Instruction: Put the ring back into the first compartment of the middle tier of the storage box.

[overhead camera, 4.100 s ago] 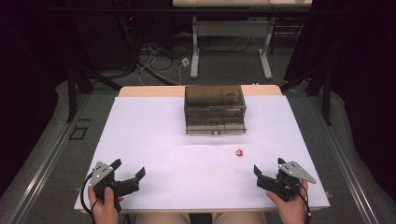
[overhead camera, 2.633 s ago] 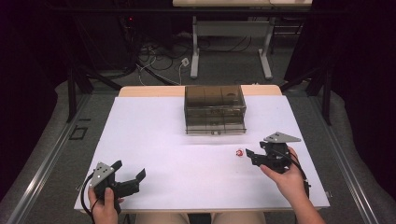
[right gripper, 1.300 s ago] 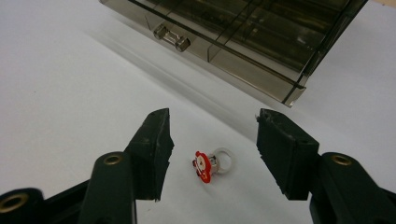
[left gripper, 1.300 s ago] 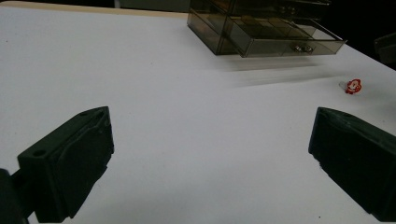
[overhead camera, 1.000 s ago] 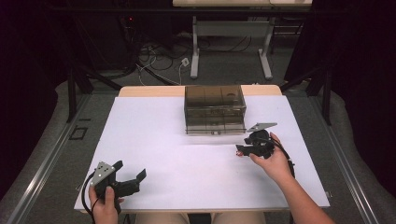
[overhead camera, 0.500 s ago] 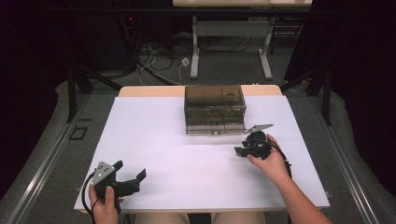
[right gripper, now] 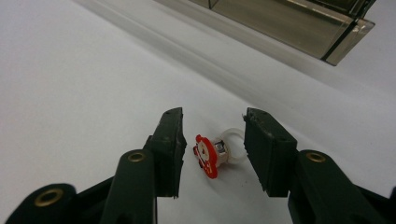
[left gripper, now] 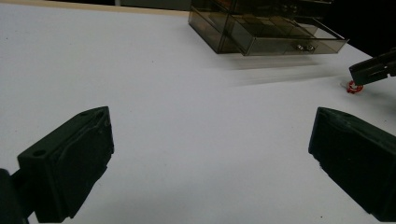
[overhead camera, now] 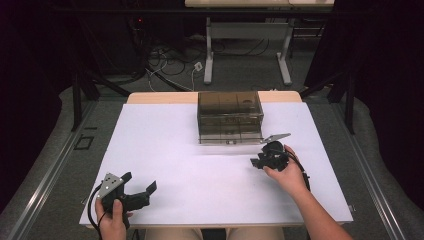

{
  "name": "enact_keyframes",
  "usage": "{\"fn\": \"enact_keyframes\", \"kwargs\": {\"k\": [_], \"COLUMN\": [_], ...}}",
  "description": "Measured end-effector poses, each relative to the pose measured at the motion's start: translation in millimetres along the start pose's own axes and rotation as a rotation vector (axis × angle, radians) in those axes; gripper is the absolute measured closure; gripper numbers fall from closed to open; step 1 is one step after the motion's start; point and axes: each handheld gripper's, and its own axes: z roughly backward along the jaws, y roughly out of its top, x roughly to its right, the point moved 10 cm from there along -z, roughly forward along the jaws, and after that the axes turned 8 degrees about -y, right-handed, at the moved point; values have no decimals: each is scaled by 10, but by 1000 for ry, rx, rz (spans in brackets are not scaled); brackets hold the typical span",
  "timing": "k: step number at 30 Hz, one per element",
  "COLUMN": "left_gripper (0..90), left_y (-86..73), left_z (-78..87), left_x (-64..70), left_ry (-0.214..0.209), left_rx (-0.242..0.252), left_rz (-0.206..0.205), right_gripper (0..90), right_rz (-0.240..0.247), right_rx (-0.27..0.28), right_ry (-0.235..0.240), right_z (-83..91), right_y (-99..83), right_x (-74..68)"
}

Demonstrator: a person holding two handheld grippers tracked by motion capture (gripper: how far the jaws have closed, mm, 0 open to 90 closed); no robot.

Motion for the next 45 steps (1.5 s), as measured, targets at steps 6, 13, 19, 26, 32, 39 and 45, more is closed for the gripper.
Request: {"fn": "enact_keyframes", "kwargs": {"k": [6, 13, 19, 26, 32, 39, 45], "left_gripper": [1, 2, 1, 1, 2, 1, 1], "left_y": [-1, 0, -1, -1, 0, -1, 2], "left_z": [0, 0, 1, 0, -1, -1, -6], "left_x": [0, -1, 0, 0, -1, -2, -2], "left_ry": [0, 0, -3, -1, 1, 1, 4], "left_rx": [0, 0, 0, 1, 1, 0, 7], "left_rz": [0, -1, 1, 1, 1, 1, 2], "right_gripper": [593, 623, 640, 681, 700, 705, 708], "right_rz": [-6, -9, -6, 0, -2, 5, 10], "right_rx": [-12, -23, -37, -44, -45, -39, -37], "right_ry": [11, 6, -4, -11, -10, -12, -9], "right_z": [-19, -37, -55, -77, -86, -96, -98], "right_y": [-23, -37, -62, -86, -92, -90, -89], "right_x": [-17, -33, -25, -15, -16, -19, -24]}}
